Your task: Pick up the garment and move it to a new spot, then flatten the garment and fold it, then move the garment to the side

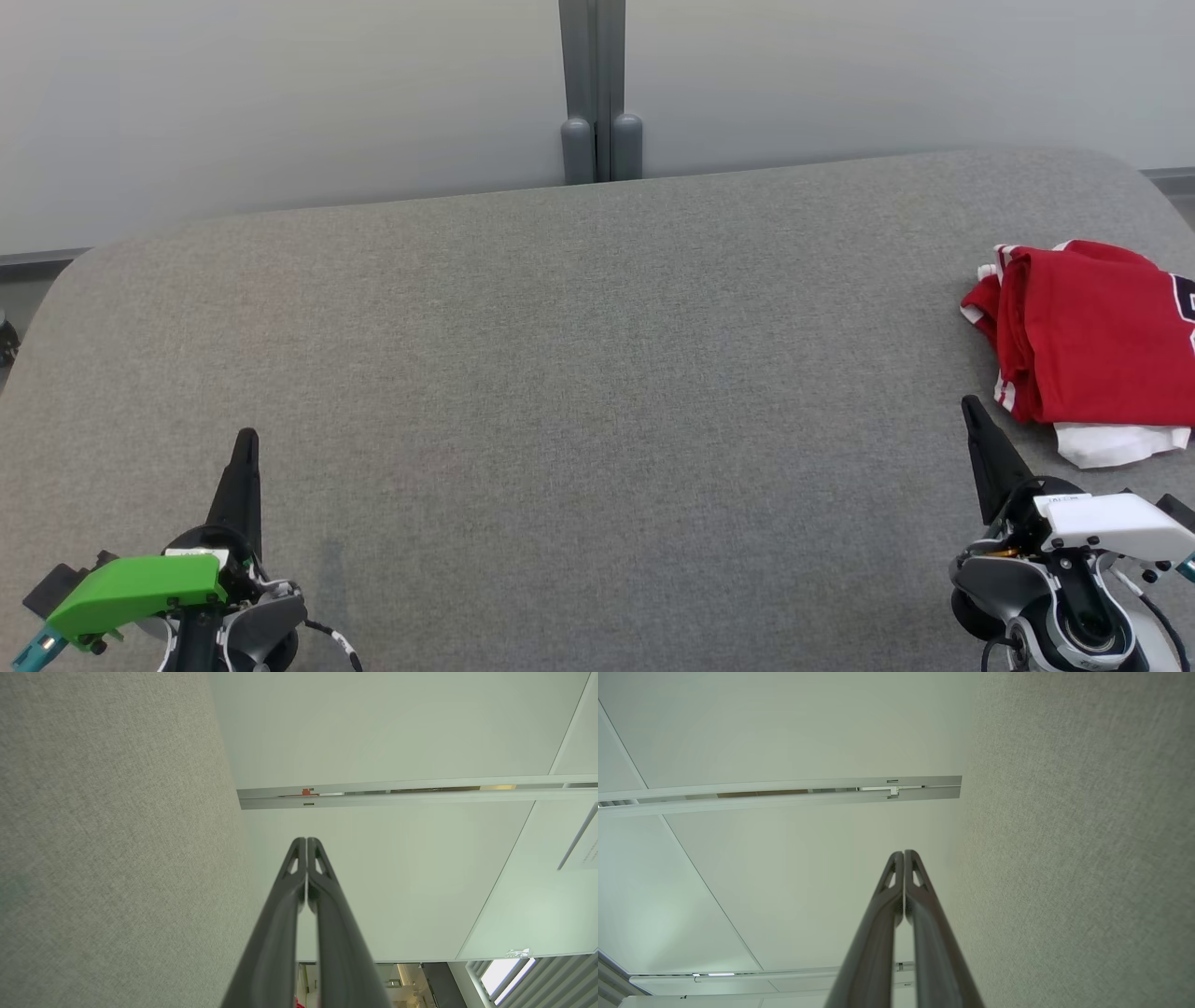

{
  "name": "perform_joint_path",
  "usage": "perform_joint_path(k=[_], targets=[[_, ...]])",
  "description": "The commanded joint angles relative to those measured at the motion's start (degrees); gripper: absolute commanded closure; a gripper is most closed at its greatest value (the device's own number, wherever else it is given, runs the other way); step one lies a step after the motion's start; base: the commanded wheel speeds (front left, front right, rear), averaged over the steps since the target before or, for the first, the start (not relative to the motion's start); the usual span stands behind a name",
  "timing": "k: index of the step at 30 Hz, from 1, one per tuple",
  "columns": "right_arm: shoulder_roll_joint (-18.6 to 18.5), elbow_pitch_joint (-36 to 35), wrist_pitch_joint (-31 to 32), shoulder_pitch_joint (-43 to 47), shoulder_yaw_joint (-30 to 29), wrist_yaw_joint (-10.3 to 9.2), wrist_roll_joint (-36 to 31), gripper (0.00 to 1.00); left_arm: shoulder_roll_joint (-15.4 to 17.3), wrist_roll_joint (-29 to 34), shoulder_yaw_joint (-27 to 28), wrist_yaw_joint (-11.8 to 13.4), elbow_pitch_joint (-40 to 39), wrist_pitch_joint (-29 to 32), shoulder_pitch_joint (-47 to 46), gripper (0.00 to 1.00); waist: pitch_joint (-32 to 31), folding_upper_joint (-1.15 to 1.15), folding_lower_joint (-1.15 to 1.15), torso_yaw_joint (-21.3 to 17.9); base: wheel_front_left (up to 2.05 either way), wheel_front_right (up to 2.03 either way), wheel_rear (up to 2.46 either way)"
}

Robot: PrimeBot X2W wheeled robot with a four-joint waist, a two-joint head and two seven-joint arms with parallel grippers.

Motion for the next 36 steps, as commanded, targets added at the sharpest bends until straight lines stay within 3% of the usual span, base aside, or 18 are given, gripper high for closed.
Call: perform_joint_path(k=[1, 36], targets=[[-0.22, -0.28, 0.16, -0.36, -0.10, 0.02, 0.39, 1.00, 0.00, -0.25, 0.18, -0.32, -0.11, 0.21, -0.61, 1.00, 0.00, 0.00, 0.00, 0.00, 0.00, 0.00, 0.00], [-0.22, -0.28, 0.15, -0.35, -0.09, 0.02, 0.40, 1.00, -0.01, -0.22, 0.19, -0.31, -0.13, 0.23, -0.61, 1.00, 0.00, 0.00, 0.00, 0.00, 0.00, 0.00, 0.00]])
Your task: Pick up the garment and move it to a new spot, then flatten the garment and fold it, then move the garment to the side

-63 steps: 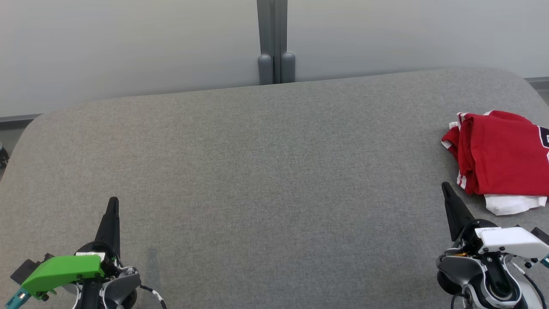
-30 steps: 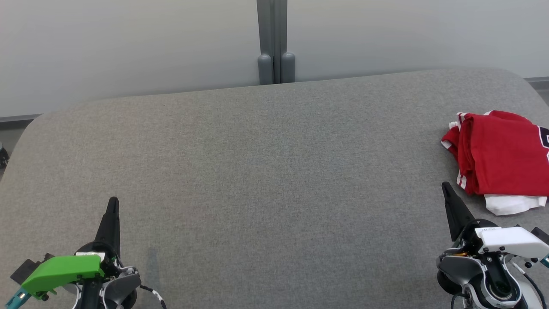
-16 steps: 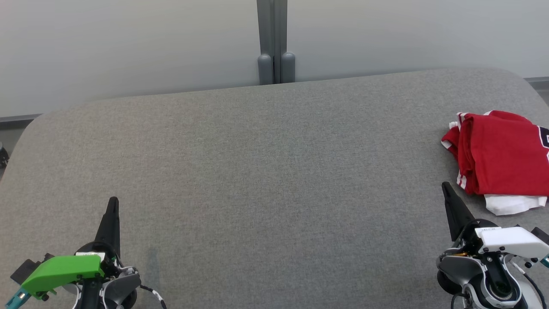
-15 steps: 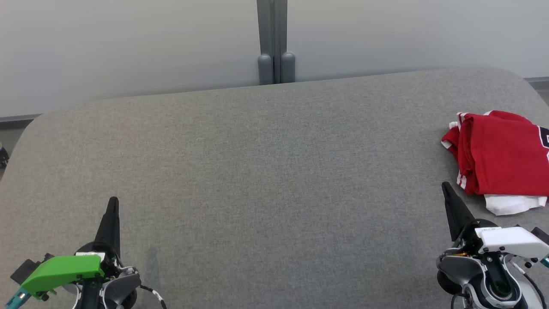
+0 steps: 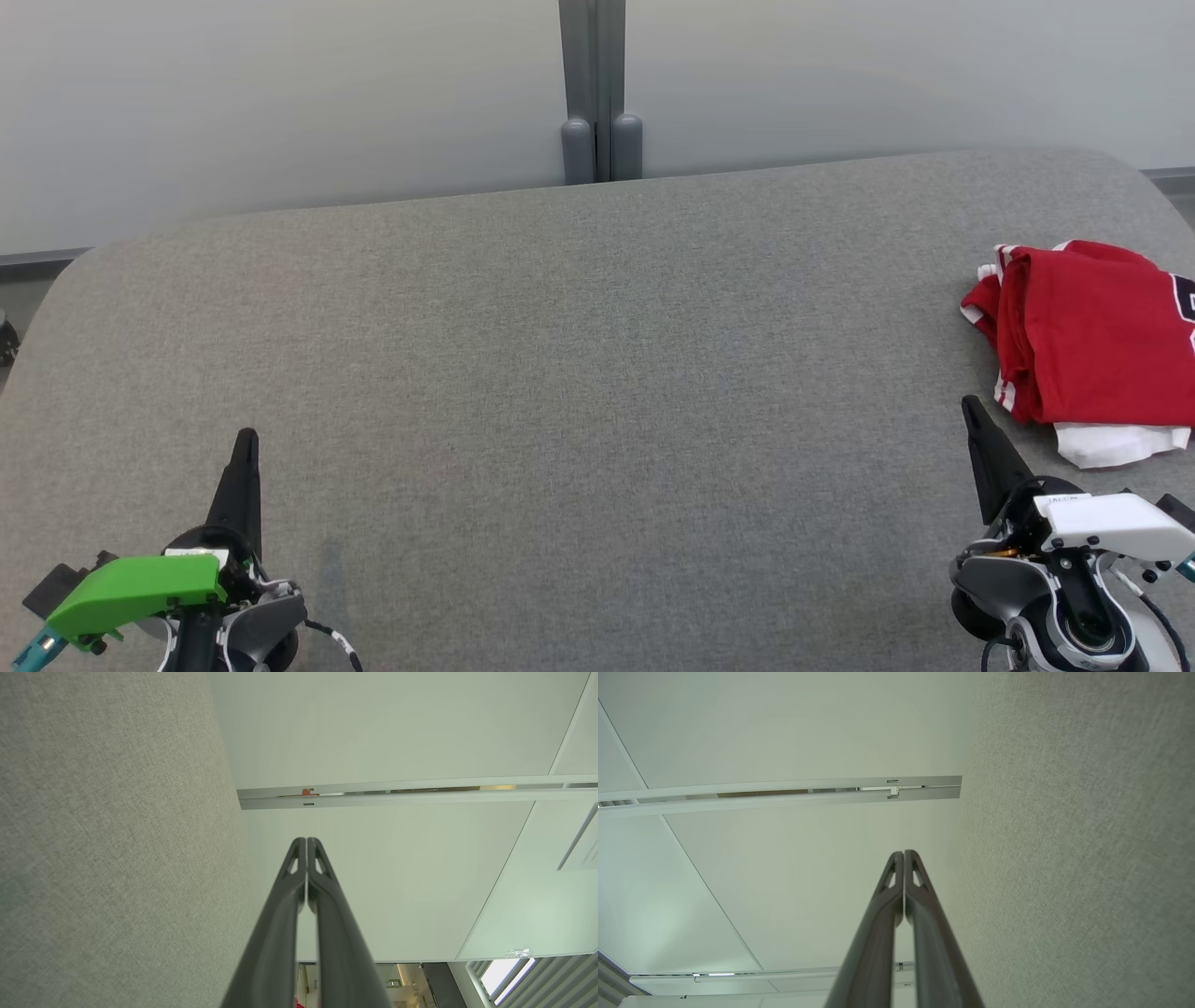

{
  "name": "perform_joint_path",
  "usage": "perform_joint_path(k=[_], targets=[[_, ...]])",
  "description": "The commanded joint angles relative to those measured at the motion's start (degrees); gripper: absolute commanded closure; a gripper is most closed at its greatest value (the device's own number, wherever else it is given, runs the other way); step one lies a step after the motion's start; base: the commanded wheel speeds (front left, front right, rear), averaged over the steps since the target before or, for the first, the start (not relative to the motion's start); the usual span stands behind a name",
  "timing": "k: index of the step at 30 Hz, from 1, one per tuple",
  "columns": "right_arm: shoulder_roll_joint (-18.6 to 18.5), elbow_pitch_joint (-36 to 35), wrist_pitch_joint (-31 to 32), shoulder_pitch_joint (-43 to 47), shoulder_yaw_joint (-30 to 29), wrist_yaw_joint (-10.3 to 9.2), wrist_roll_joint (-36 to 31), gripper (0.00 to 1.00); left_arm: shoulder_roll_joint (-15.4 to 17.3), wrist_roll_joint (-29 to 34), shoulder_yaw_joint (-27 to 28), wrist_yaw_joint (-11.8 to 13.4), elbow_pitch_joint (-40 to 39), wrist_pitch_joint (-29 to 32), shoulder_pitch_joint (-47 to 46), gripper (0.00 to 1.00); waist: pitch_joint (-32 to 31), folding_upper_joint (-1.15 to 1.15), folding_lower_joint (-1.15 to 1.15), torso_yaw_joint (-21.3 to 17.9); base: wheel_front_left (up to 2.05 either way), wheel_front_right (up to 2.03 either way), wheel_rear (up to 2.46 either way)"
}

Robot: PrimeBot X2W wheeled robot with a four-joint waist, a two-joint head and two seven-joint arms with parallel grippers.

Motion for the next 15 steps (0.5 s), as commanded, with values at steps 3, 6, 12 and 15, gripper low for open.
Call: perform_joint_path(k=[3, 6, 12, 15], targets=[[-0.22, -0.28, 0.15, -0.34, -0.09, 0.02, 0.40, 1.00, 0.00, -0.22, 0.17, -0.31, -0.13, 0.22, -0.61, 1.00, 0.00, 0.00, 0.00, 0.00, 0.00, 0.00, 0.00], [-0.22, -0.28, 0.15, -0.34, -0.09, 0.02, 0.40, 1.00, -0.01, -0.21, 0.18, -0.32, -0.13, 0.22, -0.61, 1.00, 0.00, 0.00, 0.00, 0.00, 0.00, 0.00, 0.00], [-0.22, -0.28, 0.15, -0.34, -0.08, 0.02, 0.39, 1.00, -0.01, -0.21, 0.18, -0.31, -0.13, 0.22, -0.61, 1.00, 0.00, 0.00, 0.00, 0.00, 0.00, 0.00, 0.00], [-0.22, -0.28, 0.15, -0.34, -0.08, 0.02, 0.39, 1.00, -0.01, -0.21, 0.18, -0.31, -0.13, 0.23, -0.61, 1.00, 0.00, 0.00, 0.00, 0.00, 0.00, 0.00, 0.00]])
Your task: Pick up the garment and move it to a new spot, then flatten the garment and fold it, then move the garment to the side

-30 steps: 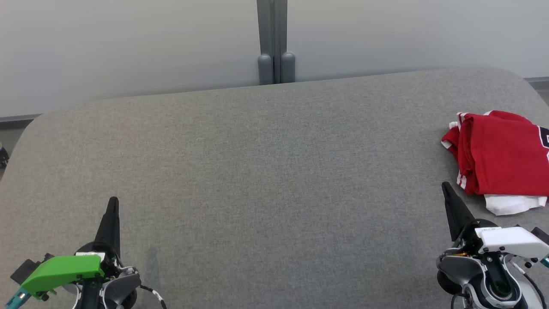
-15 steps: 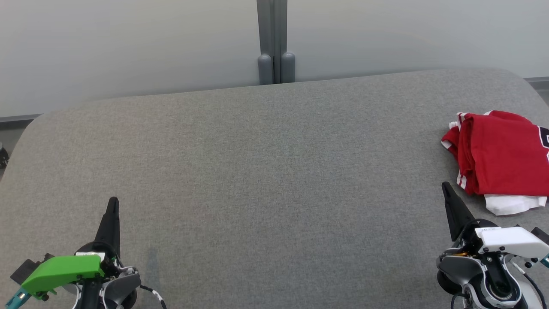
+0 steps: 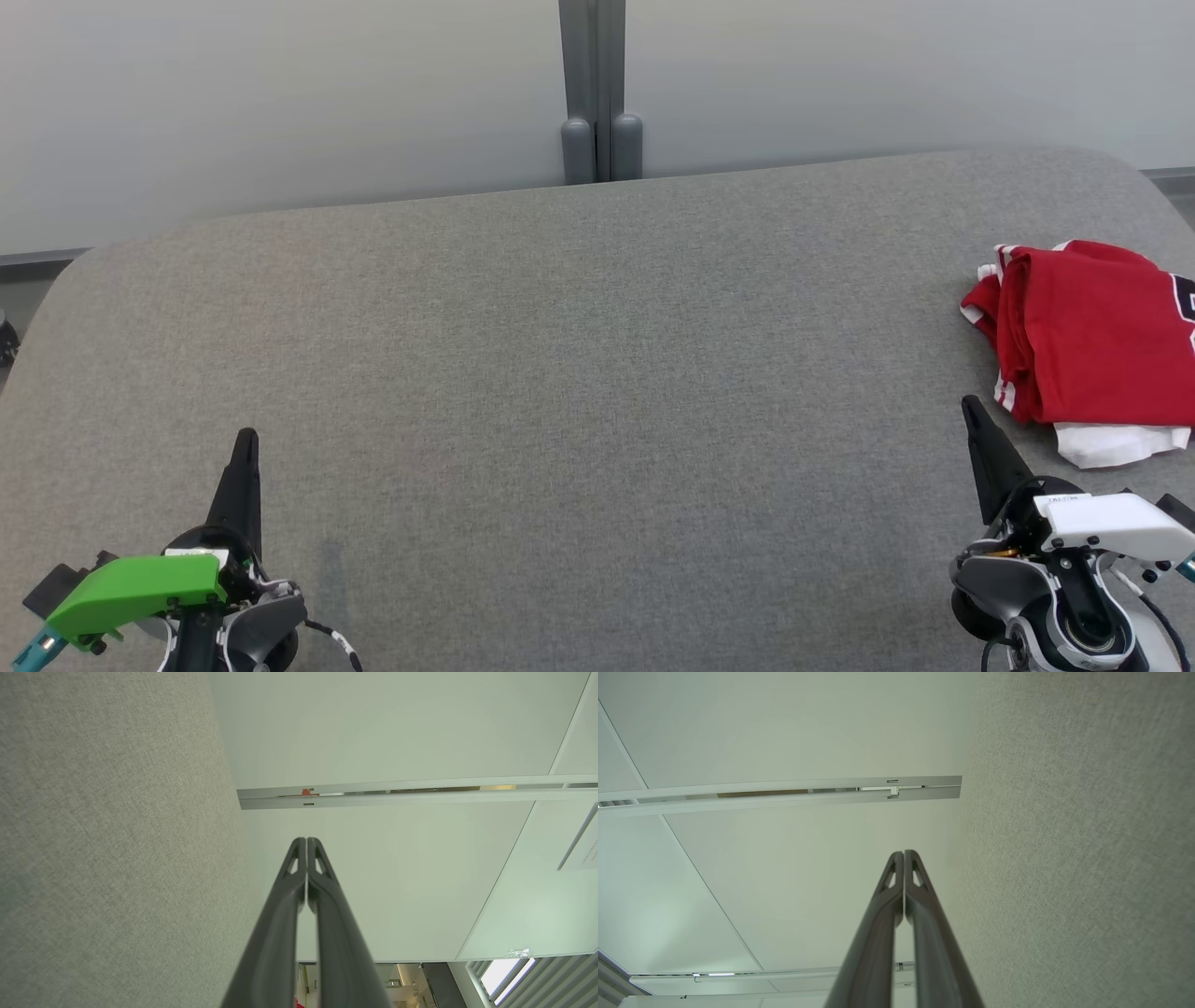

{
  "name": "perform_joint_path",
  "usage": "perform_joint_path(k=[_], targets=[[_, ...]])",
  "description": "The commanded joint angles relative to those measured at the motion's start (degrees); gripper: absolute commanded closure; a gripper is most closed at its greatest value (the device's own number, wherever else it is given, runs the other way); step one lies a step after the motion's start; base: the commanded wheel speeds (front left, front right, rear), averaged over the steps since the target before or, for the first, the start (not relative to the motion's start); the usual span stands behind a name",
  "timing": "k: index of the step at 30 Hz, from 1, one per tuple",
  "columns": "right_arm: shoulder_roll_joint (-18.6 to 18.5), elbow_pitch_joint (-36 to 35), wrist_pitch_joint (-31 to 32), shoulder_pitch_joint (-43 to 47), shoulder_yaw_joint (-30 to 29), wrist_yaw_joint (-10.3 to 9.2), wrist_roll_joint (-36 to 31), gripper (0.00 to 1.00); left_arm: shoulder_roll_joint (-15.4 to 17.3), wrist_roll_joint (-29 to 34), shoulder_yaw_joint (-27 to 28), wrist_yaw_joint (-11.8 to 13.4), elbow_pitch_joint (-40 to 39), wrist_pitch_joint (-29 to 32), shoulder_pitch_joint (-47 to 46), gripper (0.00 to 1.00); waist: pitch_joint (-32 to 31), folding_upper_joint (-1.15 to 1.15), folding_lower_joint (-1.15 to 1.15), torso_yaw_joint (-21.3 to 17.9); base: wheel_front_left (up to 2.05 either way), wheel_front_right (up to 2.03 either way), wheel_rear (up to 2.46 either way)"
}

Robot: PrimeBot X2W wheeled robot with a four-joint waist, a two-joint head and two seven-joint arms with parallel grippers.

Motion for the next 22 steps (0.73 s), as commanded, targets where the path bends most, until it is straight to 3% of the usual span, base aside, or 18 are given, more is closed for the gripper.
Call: perform_joint_path(k=[1, 22], targets=[[-0.22, -0.28, 0.15, -0.34, -0.08, 0.02, 0.40, 1.00, -0.01, -0.21, 0.18, -0.30, -0.13, 0.23, -0.61, 1.00, 0.00, 0.00, 0.00, 0.00, 0.00, 0.00, 0.00], [-0.22, -0.27, 0.15, -0.34, -0.08, 0.02, 0.39, 1.00, -0.01, -0.20, 0.18, -0.30, -0.13, 0.23, -0.61, 1.00, 0.00, 0.00, 0.00, 0.00, 0.00, 0.00, 0.00]])
